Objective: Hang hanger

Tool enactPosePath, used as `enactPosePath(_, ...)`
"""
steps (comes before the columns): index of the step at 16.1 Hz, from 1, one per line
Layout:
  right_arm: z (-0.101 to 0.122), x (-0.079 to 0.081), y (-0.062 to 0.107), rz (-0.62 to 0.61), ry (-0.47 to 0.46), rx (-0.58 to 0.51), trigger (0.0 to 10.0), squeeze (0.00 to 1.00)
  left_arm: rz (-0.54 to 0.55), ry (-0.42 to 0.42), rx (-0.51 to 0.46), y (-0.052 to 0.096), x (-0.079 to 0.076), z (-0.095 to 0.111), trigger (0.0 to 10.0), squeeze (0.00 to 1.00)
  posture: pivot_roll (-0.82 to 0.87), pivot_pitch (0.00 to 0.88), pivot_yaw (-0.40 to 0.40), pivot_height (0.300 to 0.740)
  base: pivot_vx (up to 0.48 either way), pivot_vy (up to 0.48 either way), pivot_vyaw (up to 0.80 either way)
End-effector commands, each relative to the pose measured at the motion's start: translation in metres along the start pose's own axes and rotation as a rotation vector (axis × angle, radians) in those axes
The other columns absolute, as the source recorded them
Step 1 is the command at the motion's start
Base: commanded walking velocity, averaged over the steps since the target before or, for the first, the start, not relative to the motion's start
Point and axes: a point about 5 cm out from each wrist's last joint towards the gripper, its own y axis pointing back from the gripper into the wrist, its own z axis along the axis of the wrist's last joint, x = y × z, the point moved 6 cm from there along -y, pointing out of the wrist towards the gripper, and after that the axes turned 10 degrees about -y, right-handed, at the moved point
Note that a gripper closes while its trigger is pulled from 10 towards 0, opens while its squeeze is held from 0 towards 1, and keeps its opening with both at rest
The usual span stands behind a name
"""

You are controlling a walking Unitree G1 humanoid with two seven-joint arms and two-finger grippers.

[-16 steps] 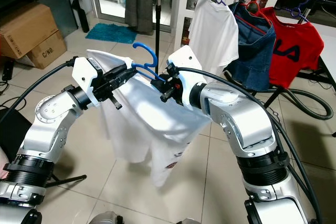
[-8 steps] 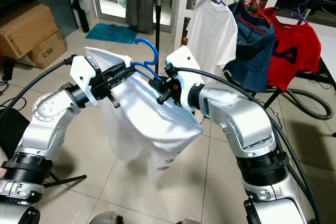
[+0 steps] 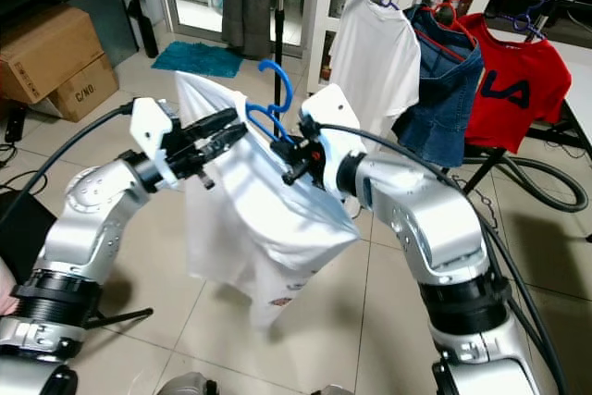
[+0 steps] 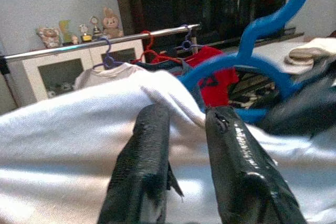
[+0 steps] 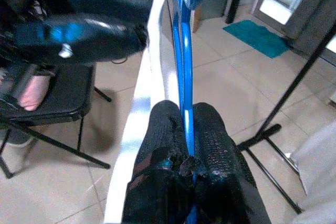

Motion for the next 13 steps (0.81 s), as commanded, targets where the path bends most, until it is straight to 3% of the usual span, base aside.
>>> enactPosePath(1, 0.014, -0.006, 0.005, -0.035, 0.027, -0.066, 0.0, 0.00, -0.020, 0.013, -0.021, -0.006, -0.007, 0.008, 10.0, 1.00, -0.01, 0.000, -0.003, 0.740, 0.000, 0.000, 0.00)
enactPosePath(3, 0.017, -0.006, 0.003, -0.049, 0.021, -0.113, 0.0, 0.00, 0.066, -0.011, 0.038, -0.015, -0.006, -0.001, 10.0, 1.00, -0.01, 0.000, -0.006, 0.740, 0.000, 0.000, 0.00)
enactPosePath(4, 0.017, -0.001, 0.001, -0.020, 0.017, -0.139, 0.0, 0.00, 0.110, -0.016, 0.065, -0.019, -0.005, -0.006, 10.0, 0.74, -0.01, 0.000, -0.008, 0.740, 0.000, 0.000, 0.00)
enactPosePath(5, 0.017, 0.007, 0.000, 0.027, 0.018, -0.164, 0.0, 0.00, 0.156, -0.019, 0.080, -0.023, -0.001, -0.008, 10.0, 0.00, -0.01, 0.000, -0.008, 0.740, 0.000, 0.000, 0.00)
enactPosePath(7, 0.015, 0.016, 0.000, 0.094, 0.009, -0.192, 0.0, 0.00, 0.220, 0.007, 0.091, -0.027, 0.003, -0.008, 10.0, 0.00, -0.02, 0.000, -0.009, 0.740, 0.000, 0.000, 0.00)
enactPosePath(10, 0.008, 0.023, 0.001, 0.144, 0.034, -0.194, 0.0, 0.00, 0.283, 0.117, 0.047, -0.035, 0.002, 0.000, 10.0, 0.00, -0.02, 0.000, -0.014, 0.740, 0.000, 0.000, 0.00)
enactPosePath(13, 0.000, 0.019, 0.000, 0.138, 0.061, -0.178, 0.0, 0.00, 0.254, 0.094, 0.021, -0.041, -0.011, 0.008, 10.0, 0.00, -0.02, 0.000, -0.021, 0.740, 0.000, 0.000, 0.00)
